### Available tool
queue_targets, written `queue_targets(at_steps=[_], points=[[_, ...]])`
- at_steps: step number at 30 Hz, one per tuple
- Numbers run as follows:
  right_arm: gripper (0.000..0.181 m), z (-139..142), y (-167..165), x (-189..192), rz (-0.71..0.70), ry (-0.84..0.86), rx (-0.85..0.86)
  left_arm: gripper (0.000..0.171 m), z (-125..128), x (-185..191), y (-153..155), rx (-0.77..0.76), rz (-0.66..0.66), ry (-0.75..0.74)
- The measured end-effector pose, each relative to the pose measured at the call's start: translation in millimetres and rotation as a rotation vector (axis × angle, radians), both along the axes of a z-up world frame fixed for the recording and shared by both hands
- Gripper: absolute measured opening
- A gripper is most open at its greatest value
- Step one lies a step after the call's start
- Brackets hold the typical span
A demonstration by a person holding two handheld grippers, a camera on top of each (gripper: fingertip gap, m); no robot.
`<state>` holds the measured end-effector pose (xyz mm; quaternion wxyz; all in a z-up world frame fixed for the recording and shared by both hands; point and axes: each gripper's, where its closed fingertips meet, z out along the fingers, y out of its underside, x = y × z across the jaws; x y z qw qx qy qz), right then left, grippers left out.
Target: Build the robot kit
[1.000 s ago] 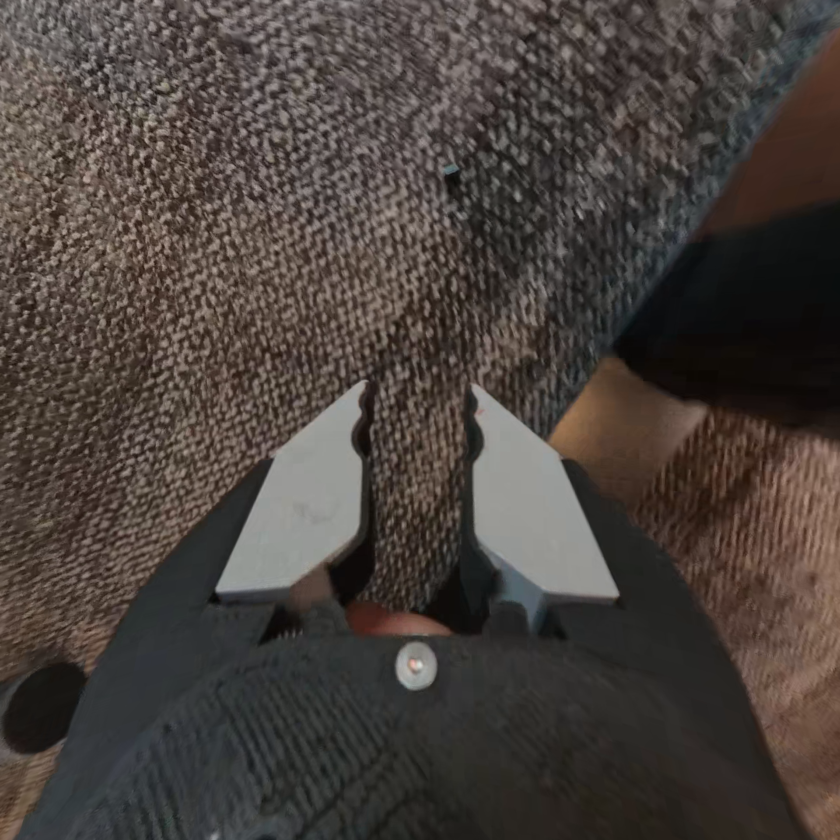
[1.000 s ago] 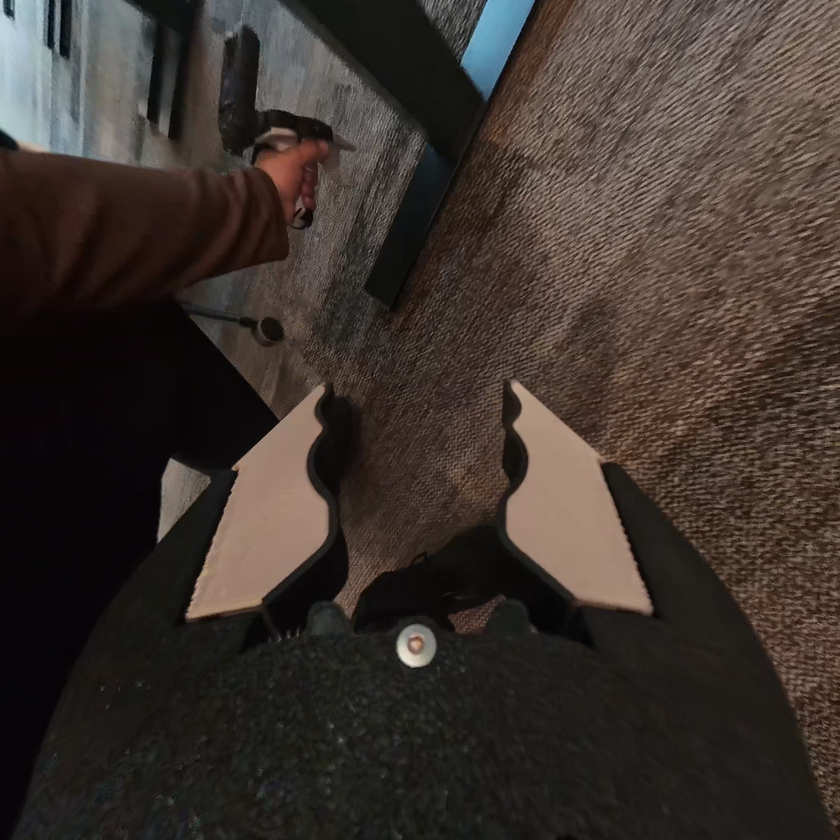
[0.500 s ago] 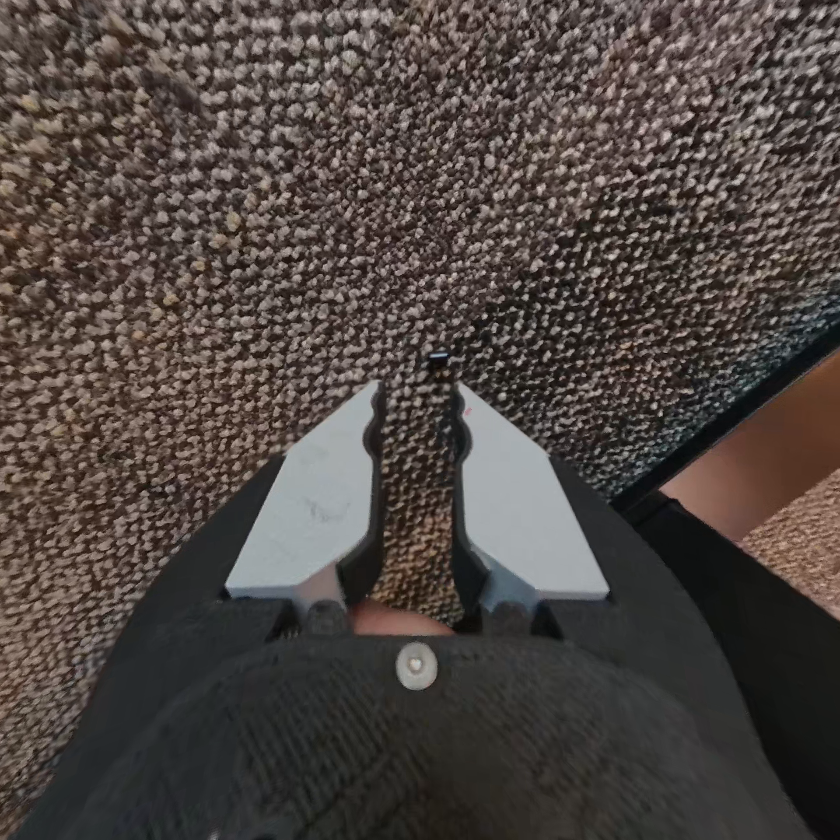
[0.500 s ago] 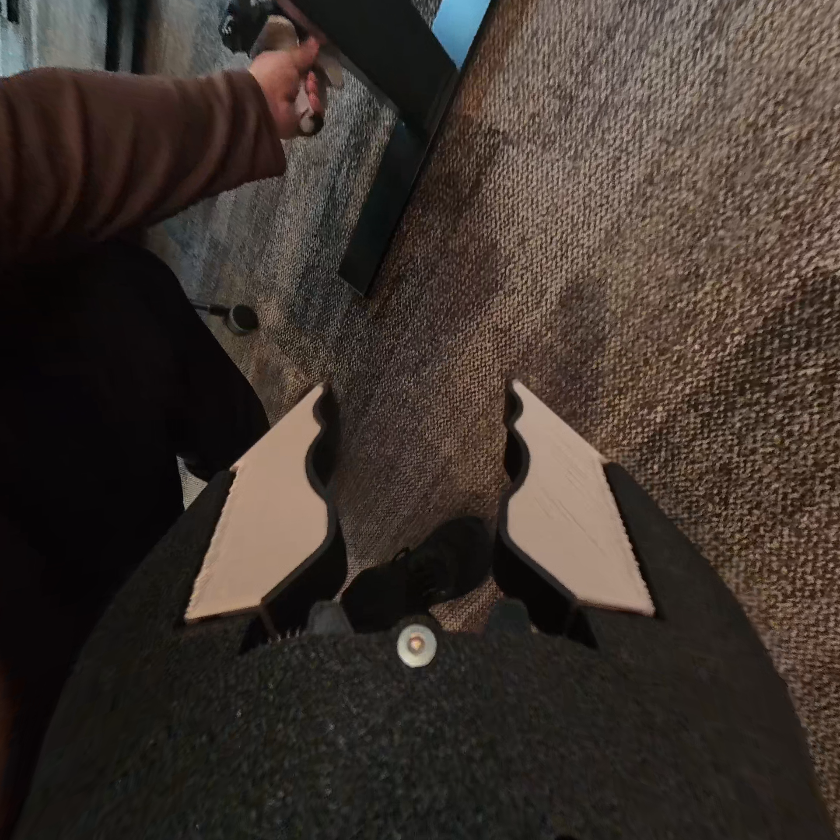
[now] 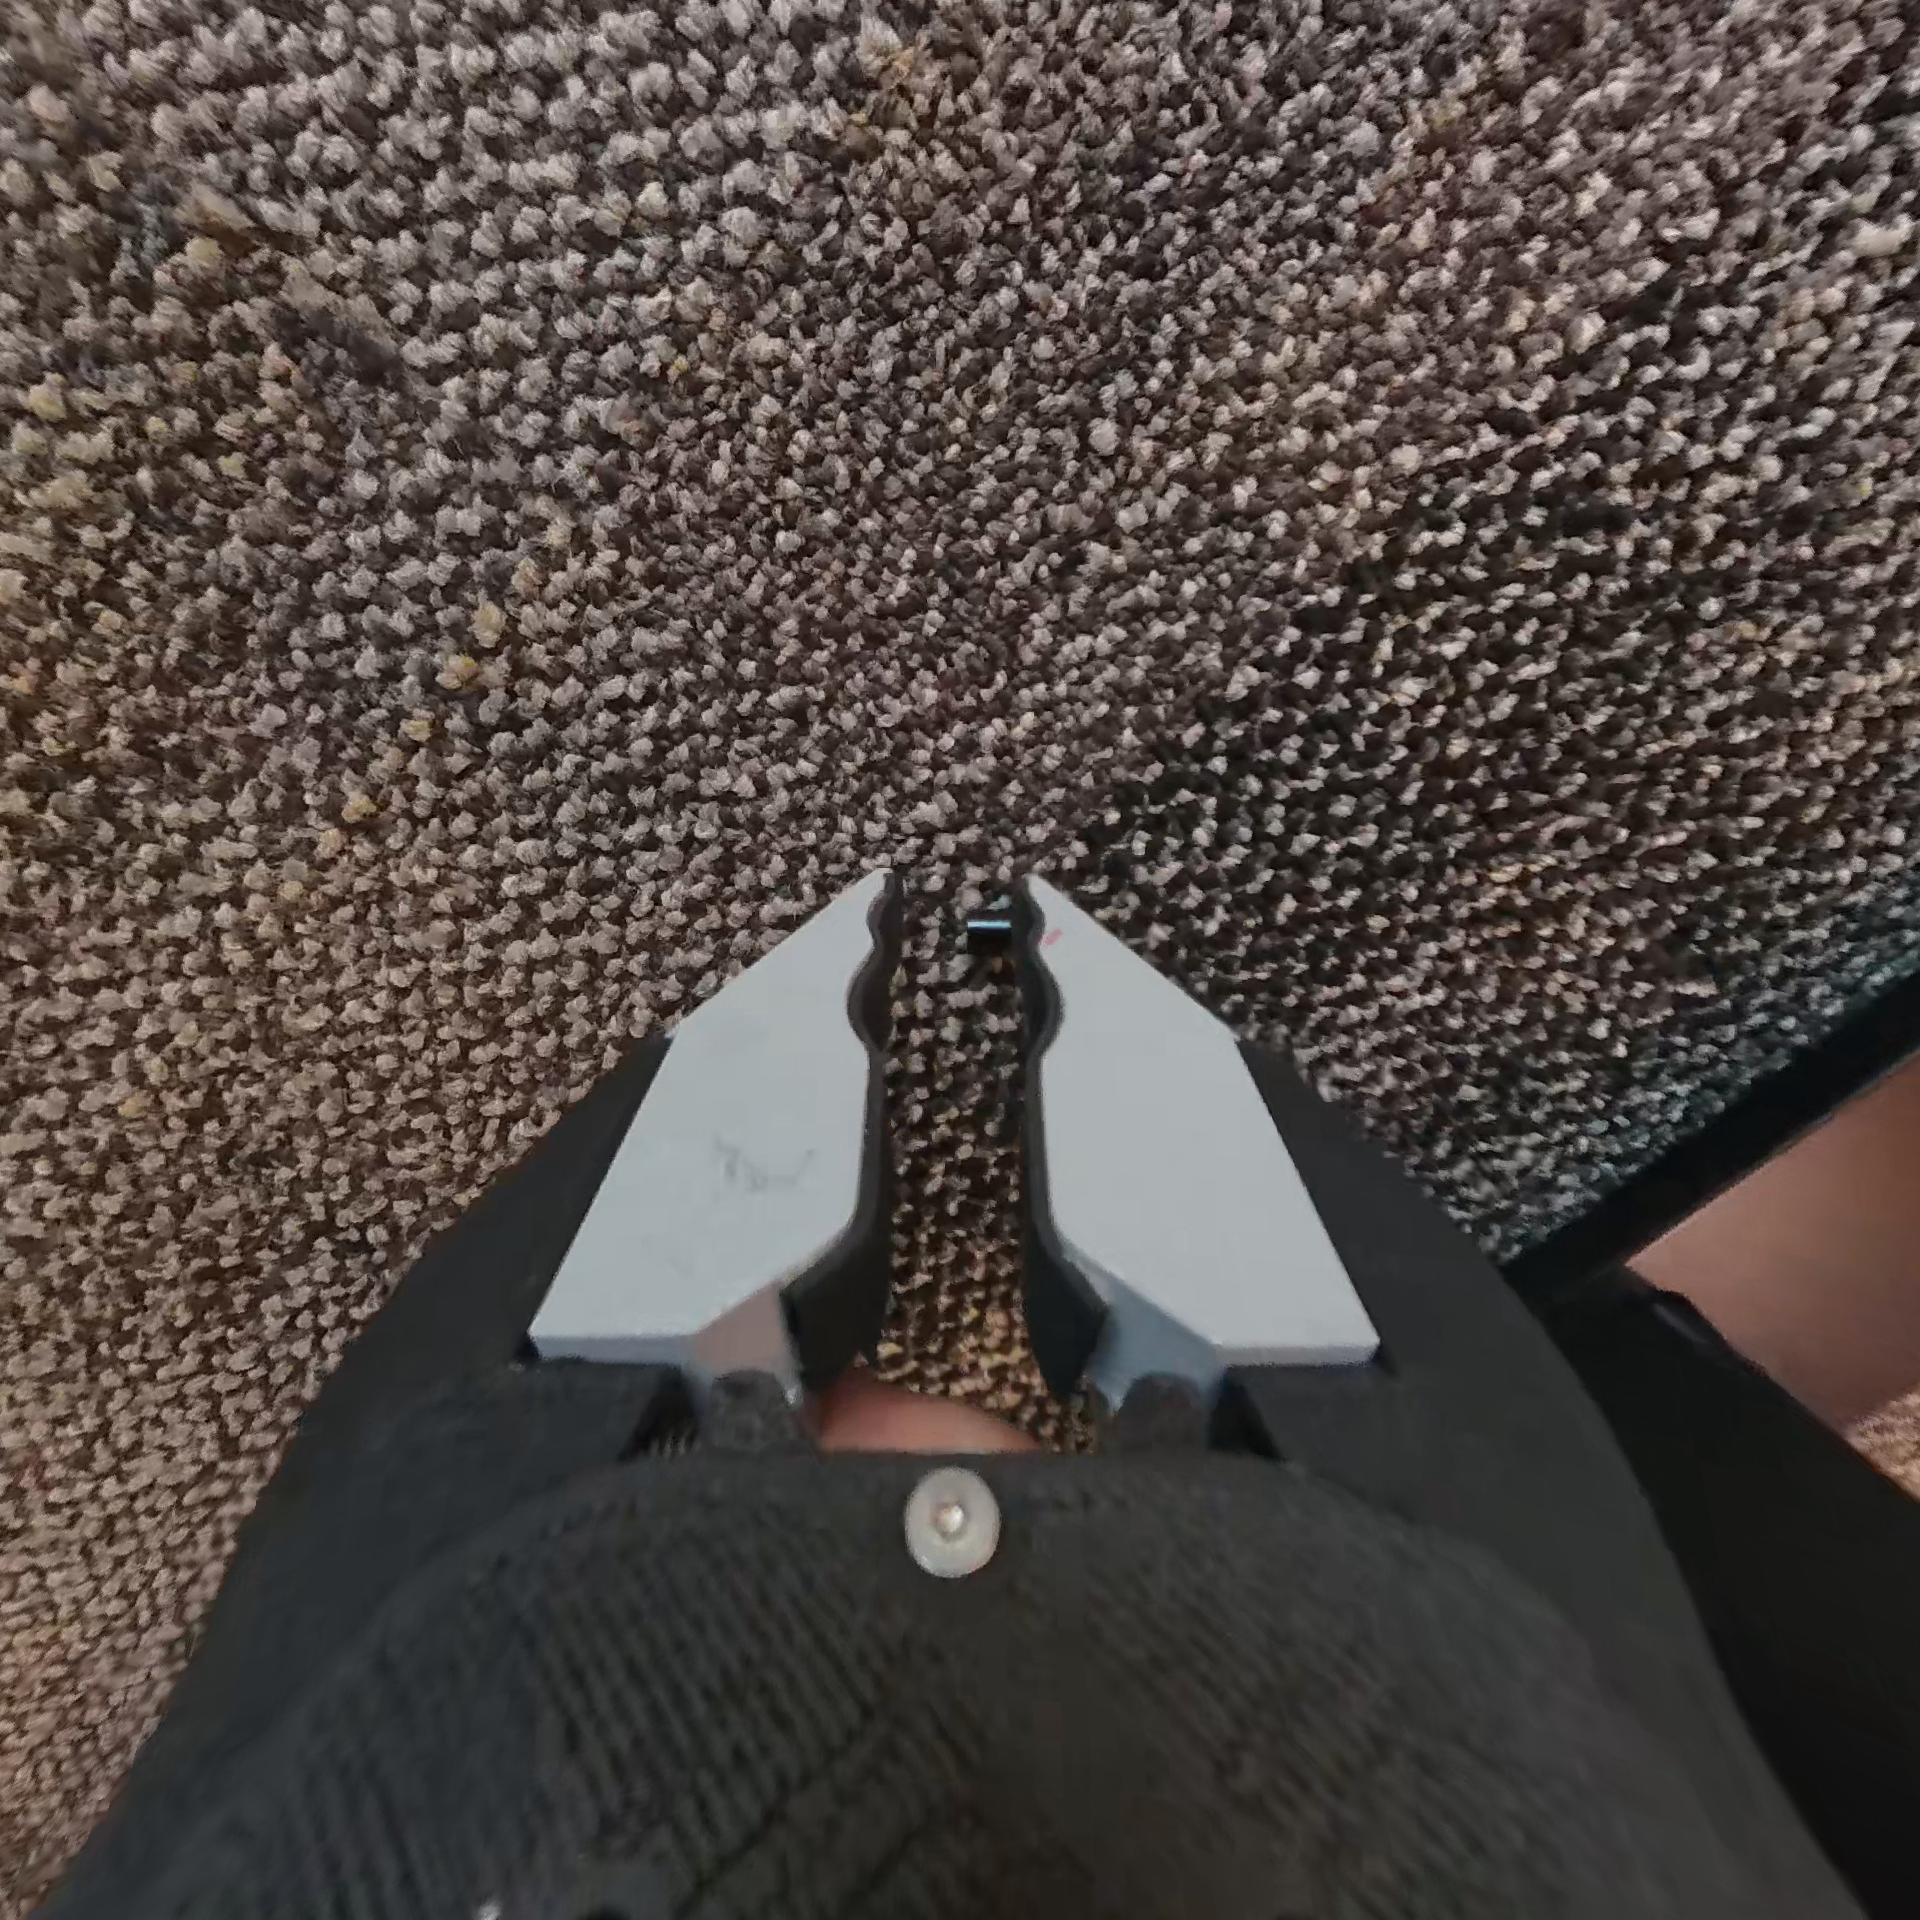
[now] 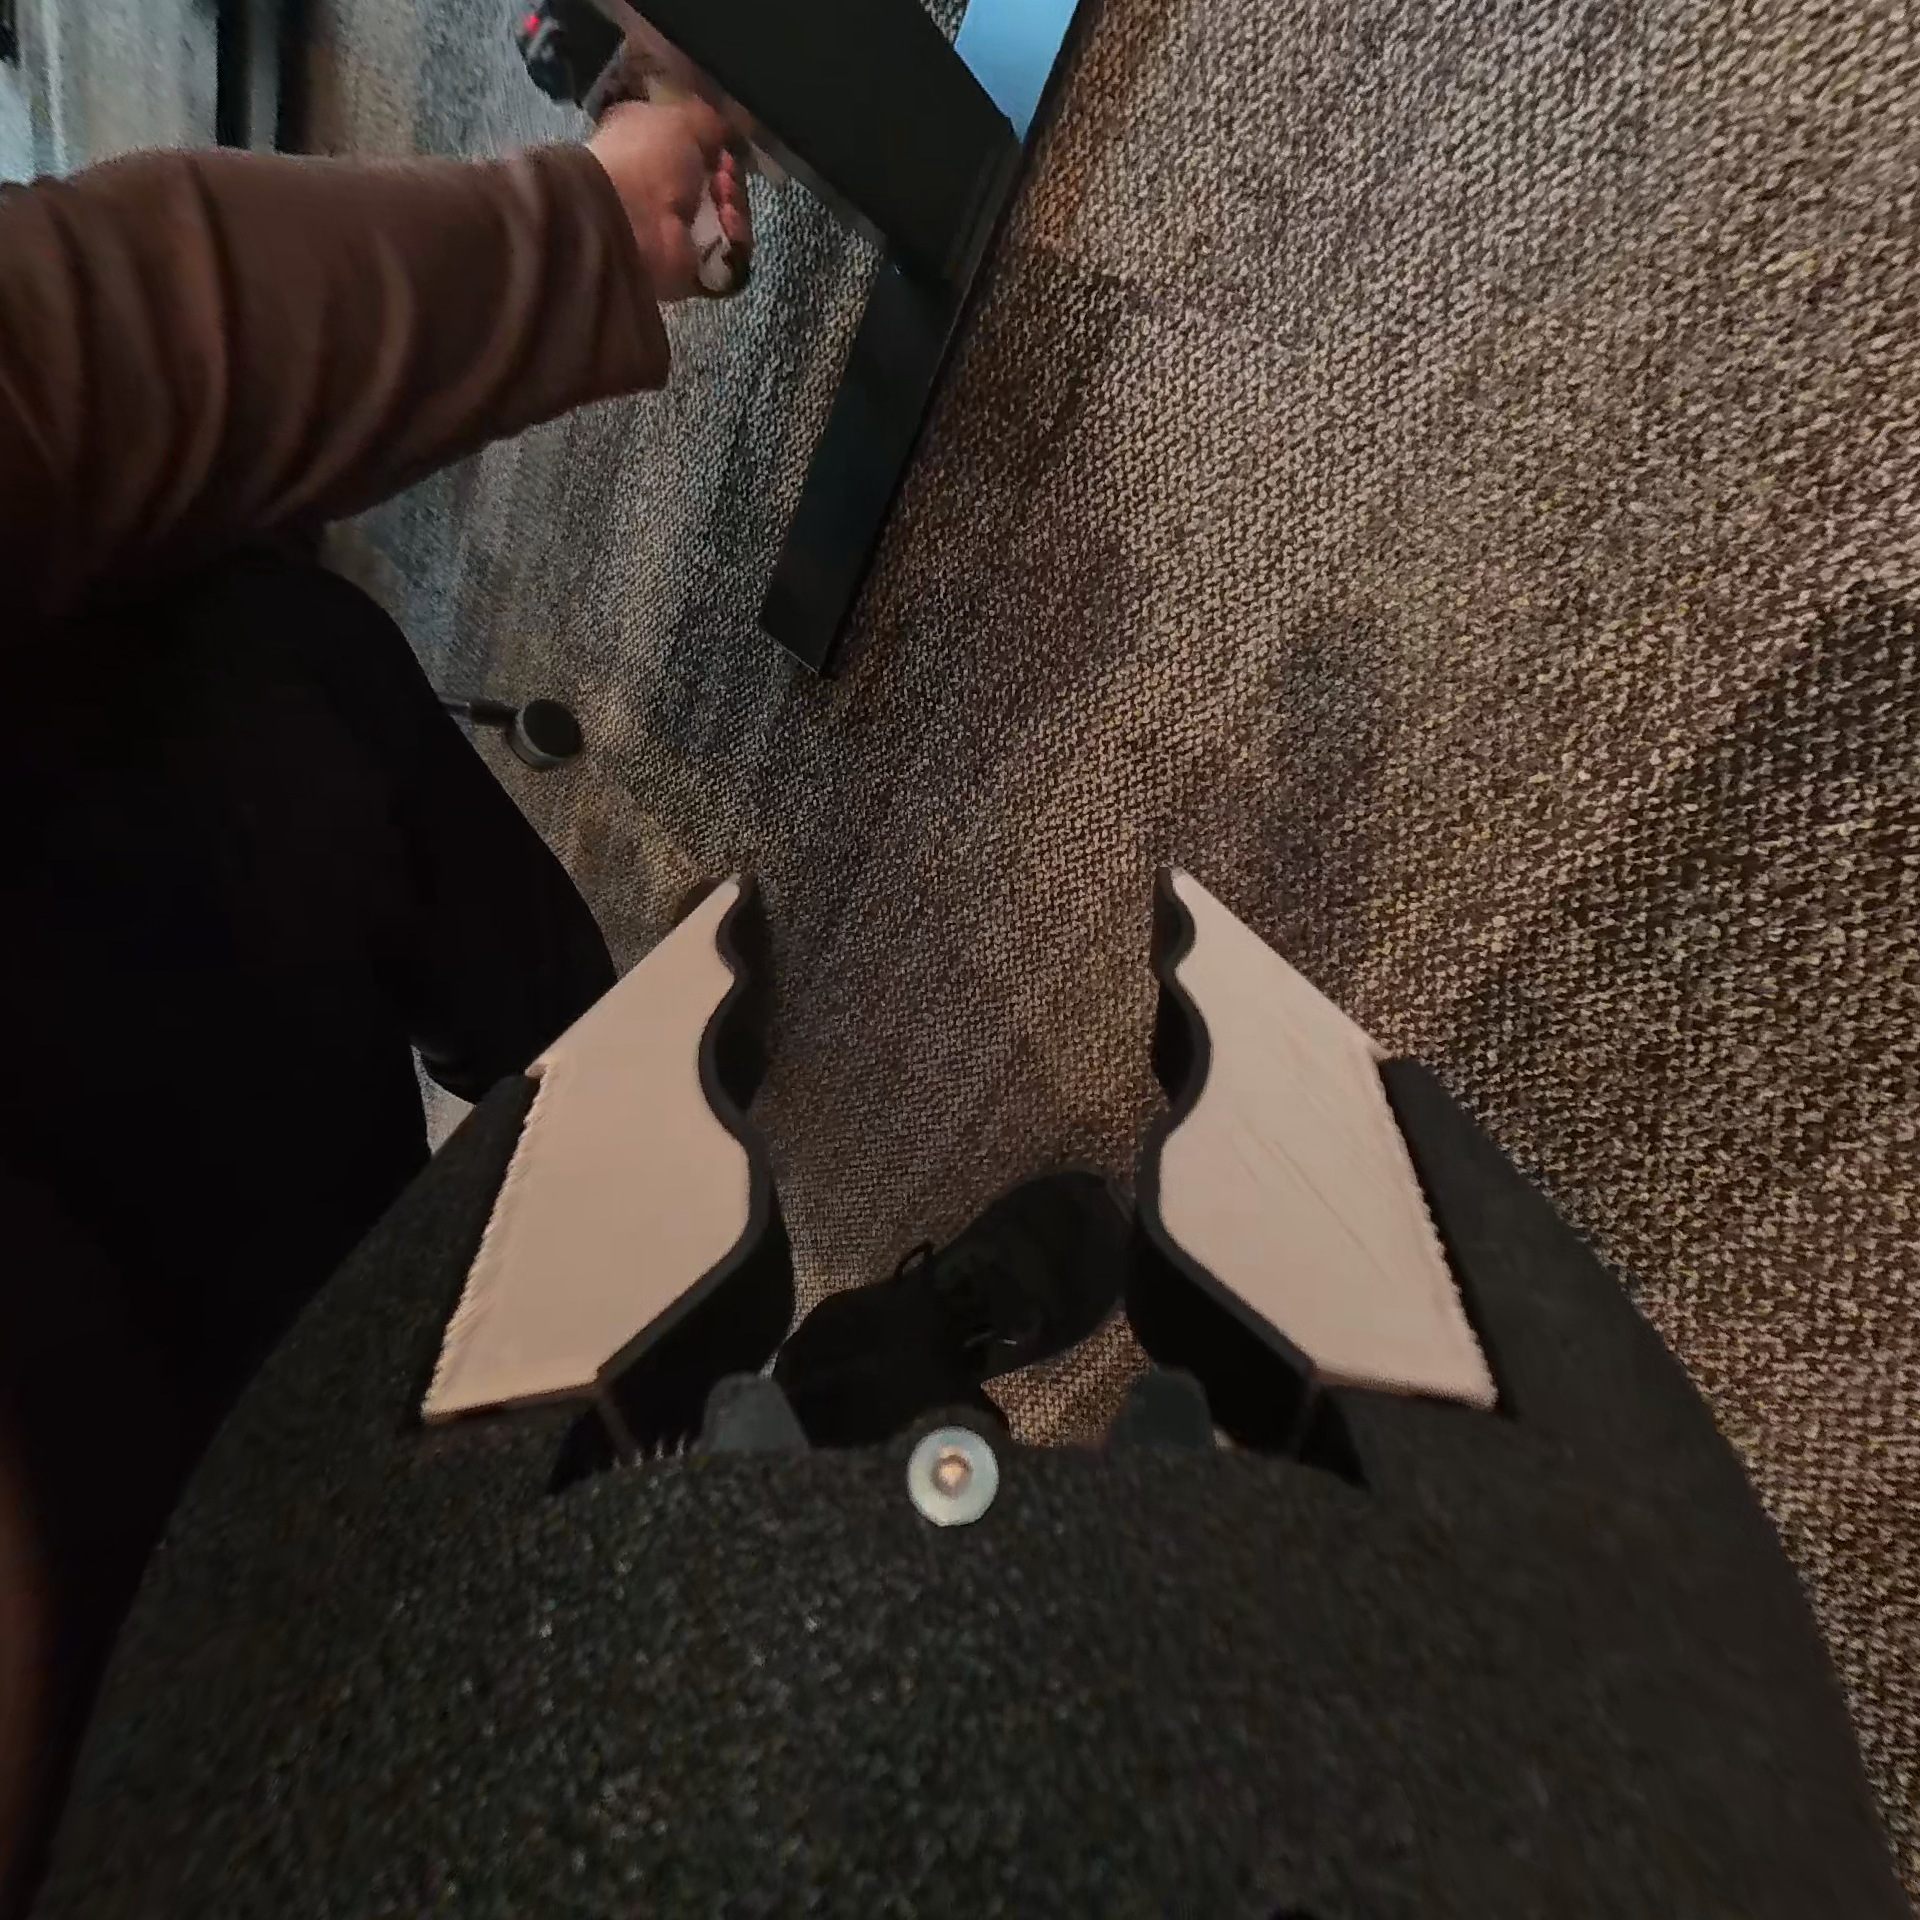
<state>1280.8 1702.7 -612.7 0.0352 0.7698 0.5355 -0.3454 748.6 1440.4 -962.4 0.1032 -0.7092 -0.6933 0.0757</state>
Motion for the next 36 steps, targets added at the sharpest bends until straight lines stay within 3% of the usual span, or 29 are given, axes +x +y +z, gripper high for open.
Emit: queue_targets(at_steps=[10,15,16,25,32,36], points=[[0.074,9,3,-8,0.005,0.036,0.021,0.017,1,4,2,-0.058,-0.041,0.042],[0.073,10,2,-8,0.006,0.043,0.018,0.012,1,7,3,-0.112,-0.095,0.045],[0.074,11,2,-8,0.008,0.046,0.02,0.004,0,8,6,-0.104,-0.105,0.041],[0.074,12,-3,-7,0.03,0.045,0.026,0.005,6,6,-4,-0.11,-0.129,0.045],[0.074,19,-8,-16,0.052,0.077,0.026,0.005,26,-4,-16,0.077,-0.158,0.085],[0.074,17,-14,-19,0.075,0.073,0.023,0.005,32,-6,-22,0.16,-0.104,0.08]])
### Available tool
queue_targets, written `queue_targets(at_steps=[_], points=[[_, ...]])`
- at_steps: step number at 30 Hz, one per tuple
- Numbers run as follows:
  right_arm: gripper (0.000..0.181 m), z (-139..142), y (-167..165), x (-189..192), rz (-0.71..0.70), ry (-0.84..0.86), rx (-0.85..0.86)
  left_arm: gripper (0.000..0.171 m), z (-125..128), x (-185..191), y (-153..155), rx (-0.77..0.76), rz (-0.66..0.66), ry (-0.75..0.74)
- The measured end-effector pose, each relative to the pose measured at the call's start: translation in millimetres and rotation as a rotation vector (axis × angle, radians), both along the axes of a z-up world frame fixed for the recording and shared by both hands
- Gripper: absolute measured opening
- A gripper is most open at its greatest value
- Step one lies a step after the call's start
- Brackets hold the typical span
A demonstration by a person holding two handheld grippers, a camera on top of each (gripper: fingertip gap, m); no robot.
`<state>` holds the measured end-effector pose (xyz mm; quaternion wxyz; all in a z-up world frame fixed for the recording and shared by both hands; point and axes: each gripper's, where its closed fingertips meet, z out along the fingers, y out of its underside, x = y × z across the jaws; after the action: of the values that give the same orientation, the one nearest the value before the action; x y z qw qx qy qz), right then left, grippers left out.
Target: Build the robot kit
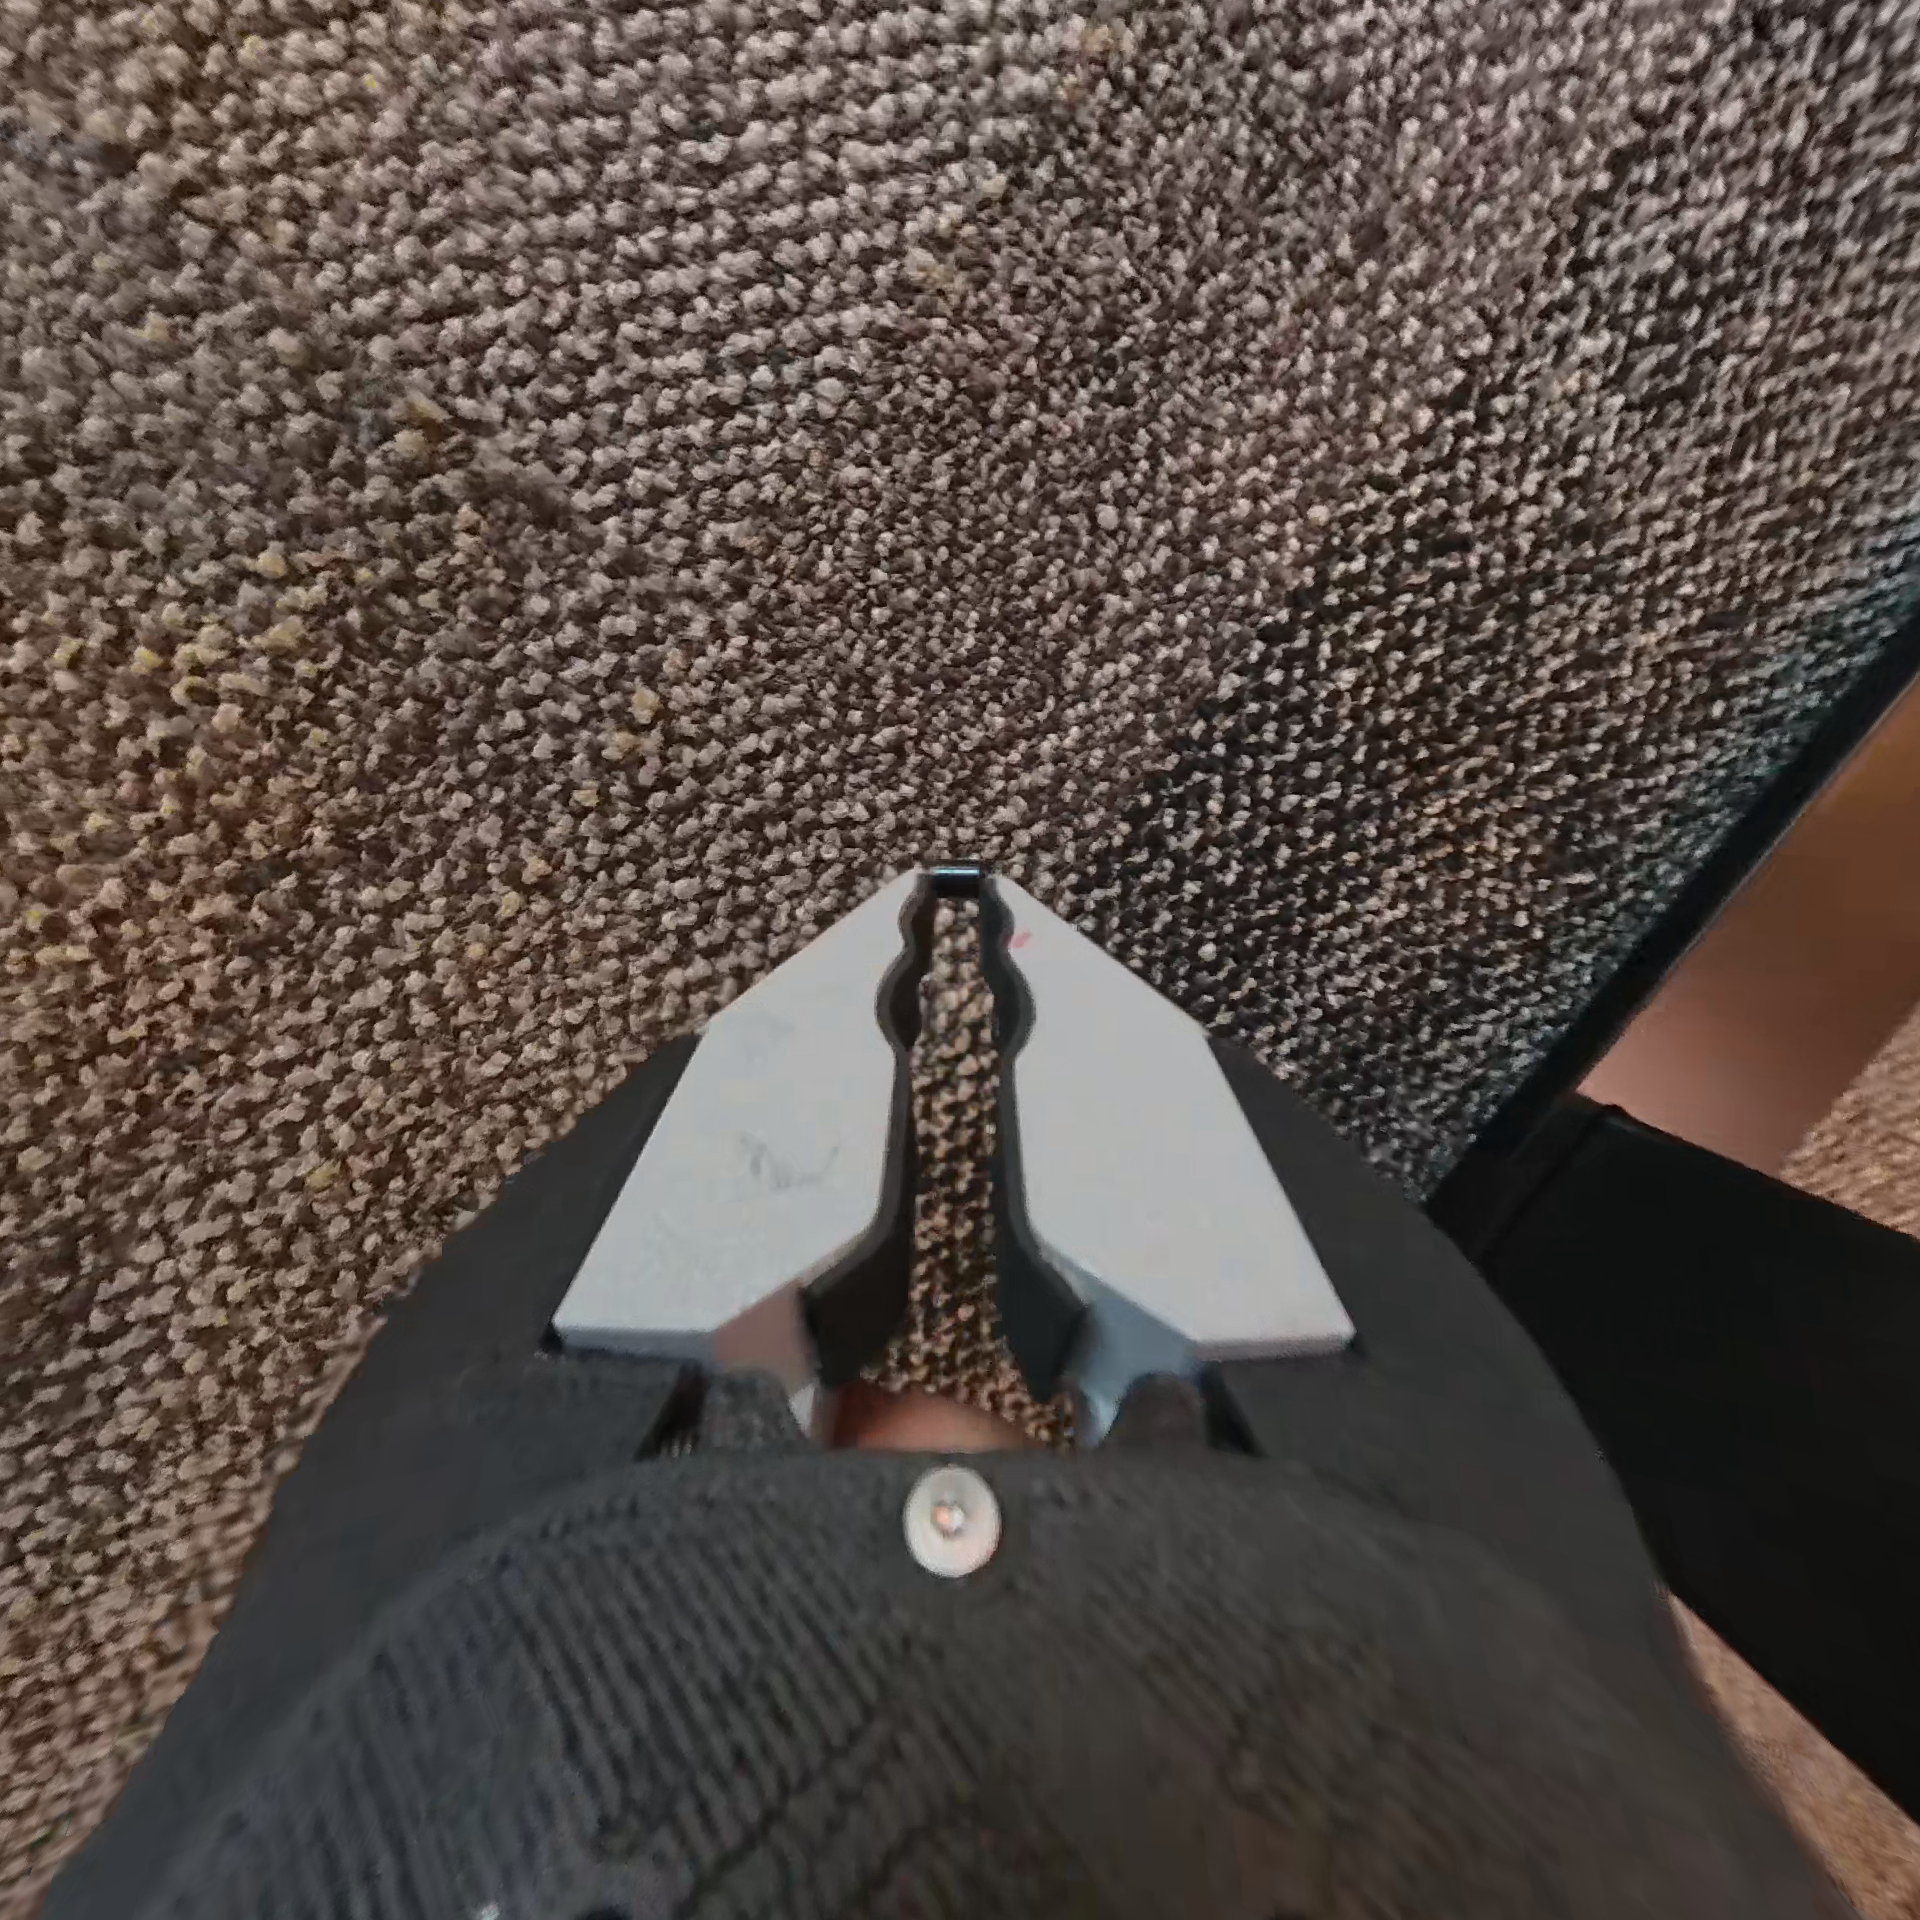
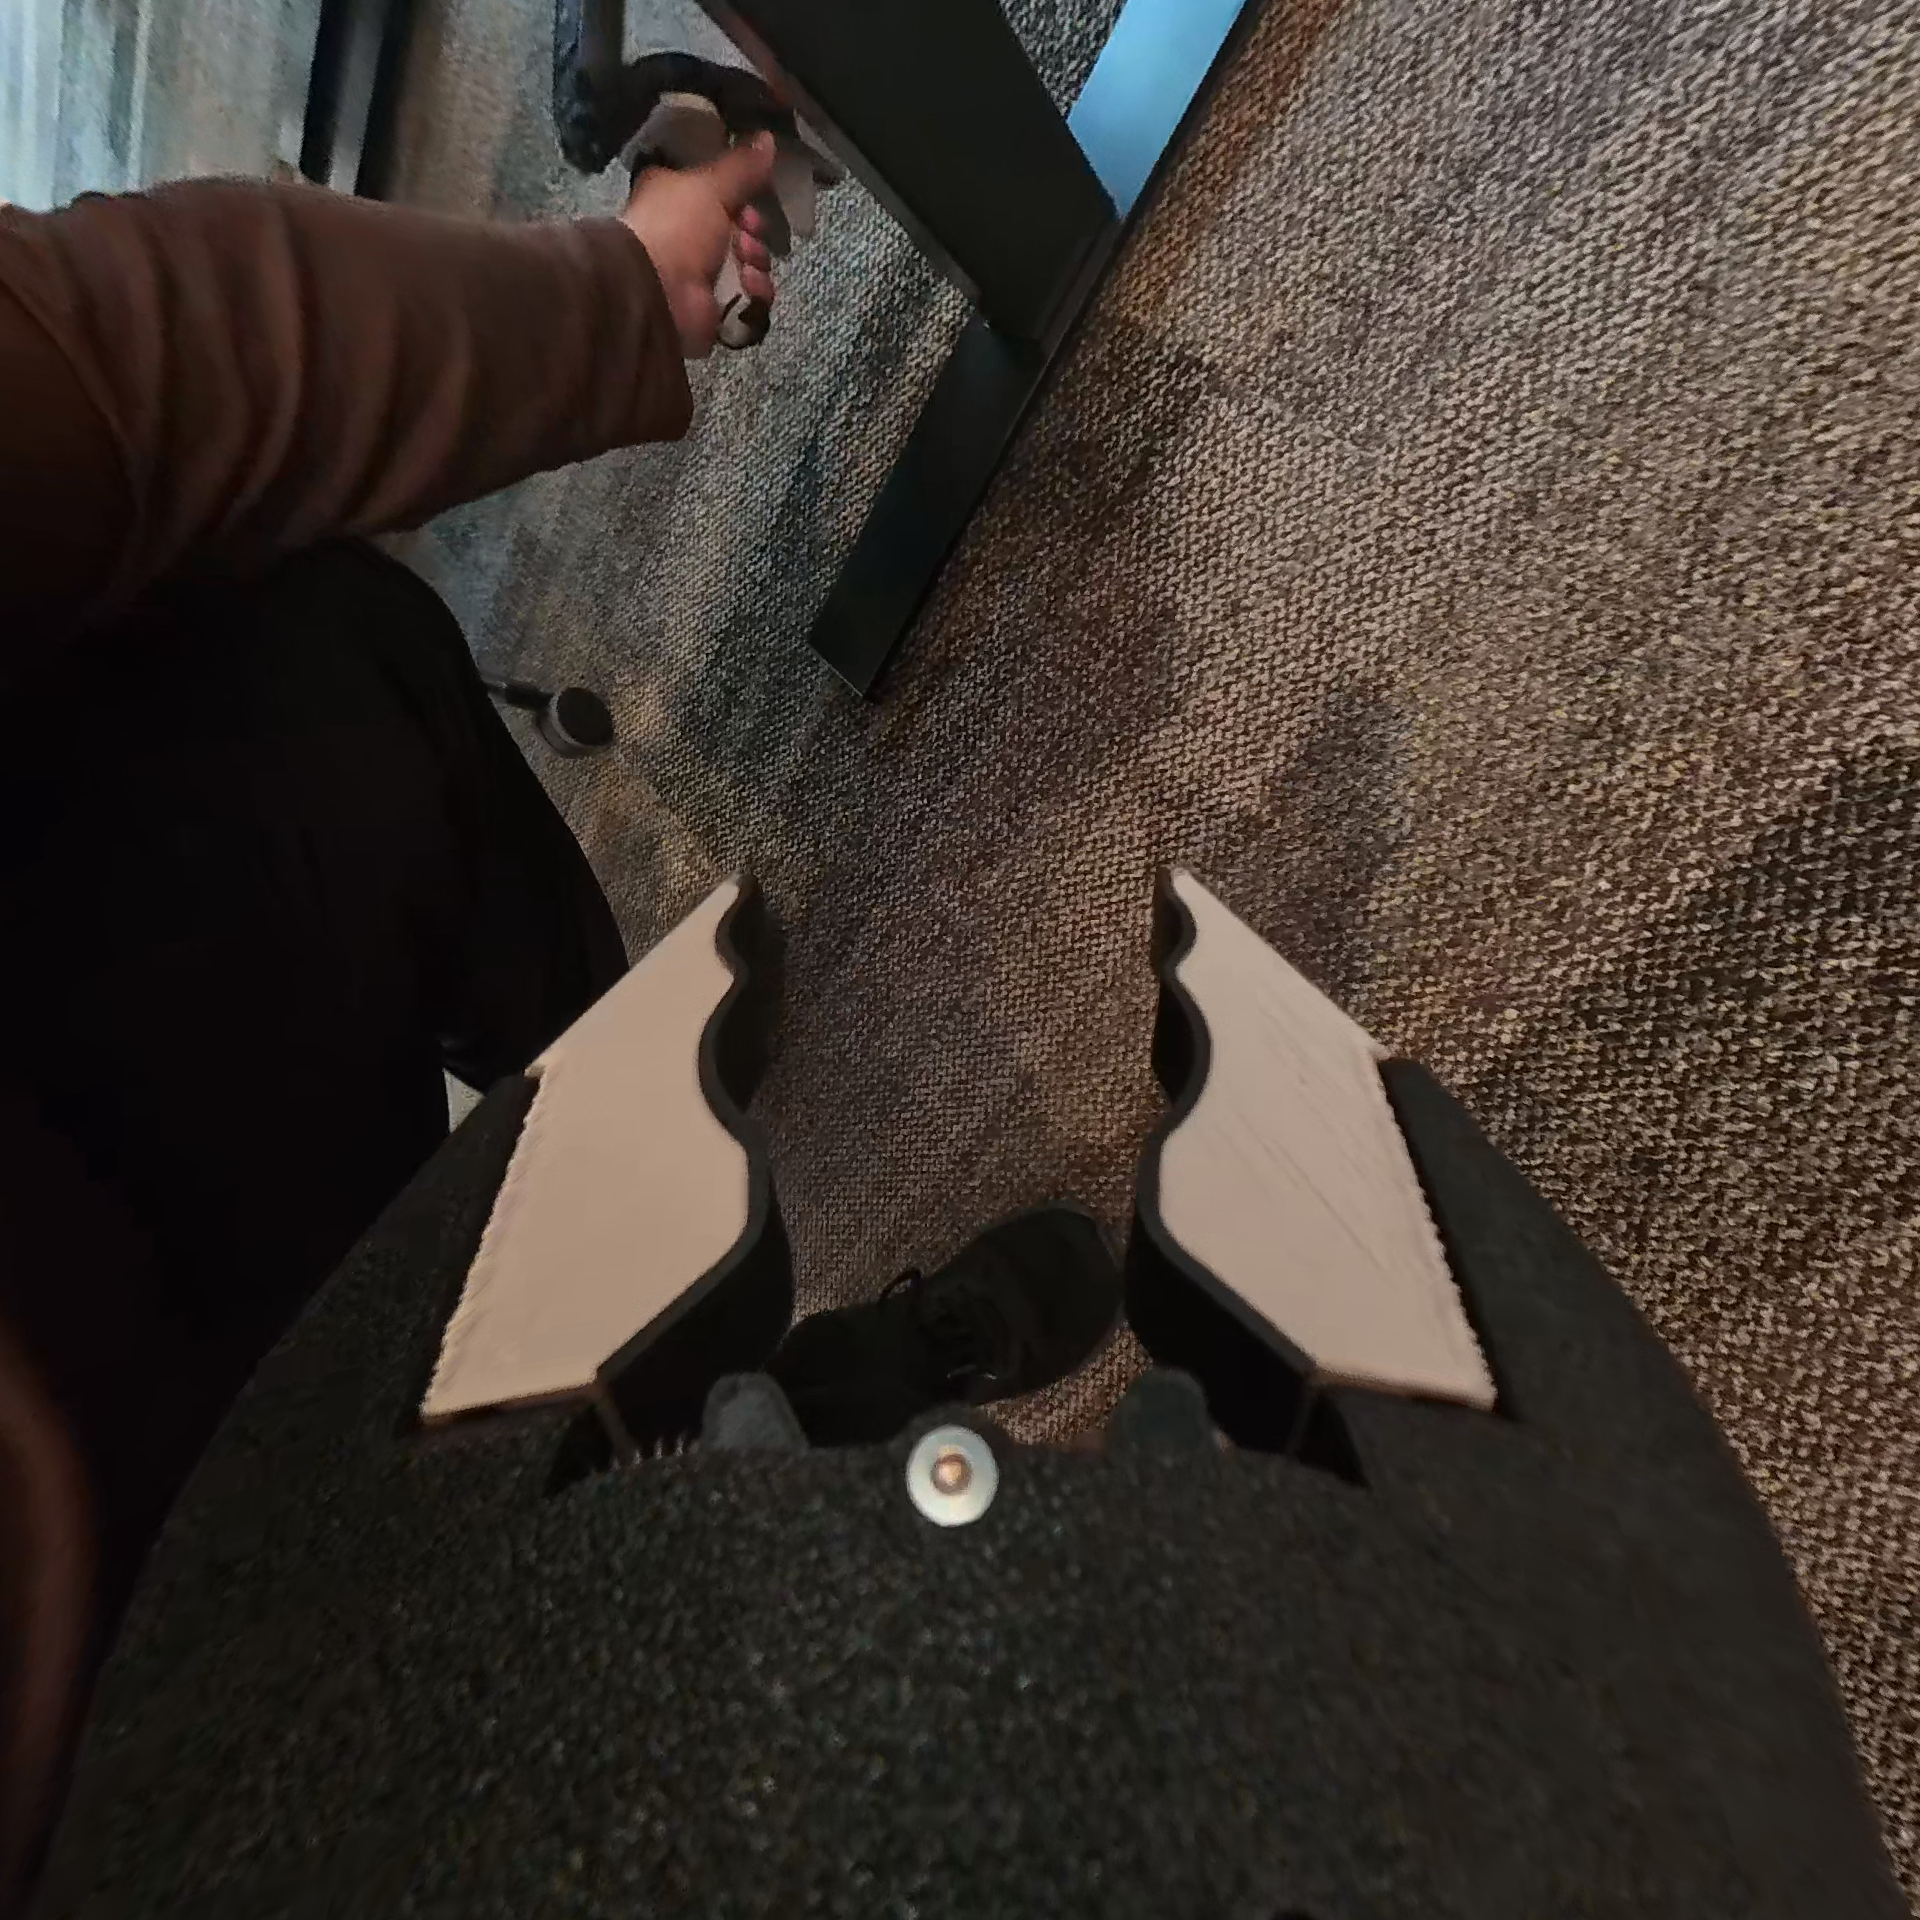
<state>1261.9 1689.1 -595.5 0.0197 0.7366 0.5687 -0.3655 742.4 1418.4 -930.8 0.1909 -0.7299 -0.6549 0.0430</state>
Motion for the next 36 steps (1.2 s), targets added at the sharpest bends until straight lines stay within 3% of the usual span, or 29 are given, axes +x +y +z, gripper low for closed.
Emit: queue_targets(at_steps=[7,11,17,21,24,27,29,31,33,36], points=[[0.074,5,-17,-3,0.033,0.011,-0.019,0.005,6,10,10,0.097,0.026,-0.021],[0.073,9,-44,1,0.049,0.004,-0.065,0.005,14,37,18,0.15,0.024,-0.02],[0.071,1,-94,15,0.04,-0.033,-0.132,0.004,35,140,10,0.221,-0.032,-0.052],[0.073,-15,-115,27,-0.057,-0.054,-0.095,0.004,79,239,1,0.243,-0.053,-0.107],[0.074,-15,-130,47,-0.188,-0.078,-0.089,0.005,129,350,2,0.248,-0.2,-0.202],[0.072,17,-142,77,-0.302,-0.078,-0.08,0.005,199,490,1,0.188,-0.457,-0.342],[0.07,50,-144,108,-0.378,-0.101,-0.085,0.005,259,571,2,0.116,-0.661,-0.374],[0.071,95,-140,140,-0.444,-0.132,-0.097,0.004,327,624,12,0.086,-0.832,-0.323],[0.071,147,-133,168,-0.451,-0.149,-0.073,0.005,400,668,33,0.15,-0.959,-0.314],[0.07,222,-125,199,-0.34,-0.175,0.026,0.005,503,695,61,0.219,-1.115,-0.214]])
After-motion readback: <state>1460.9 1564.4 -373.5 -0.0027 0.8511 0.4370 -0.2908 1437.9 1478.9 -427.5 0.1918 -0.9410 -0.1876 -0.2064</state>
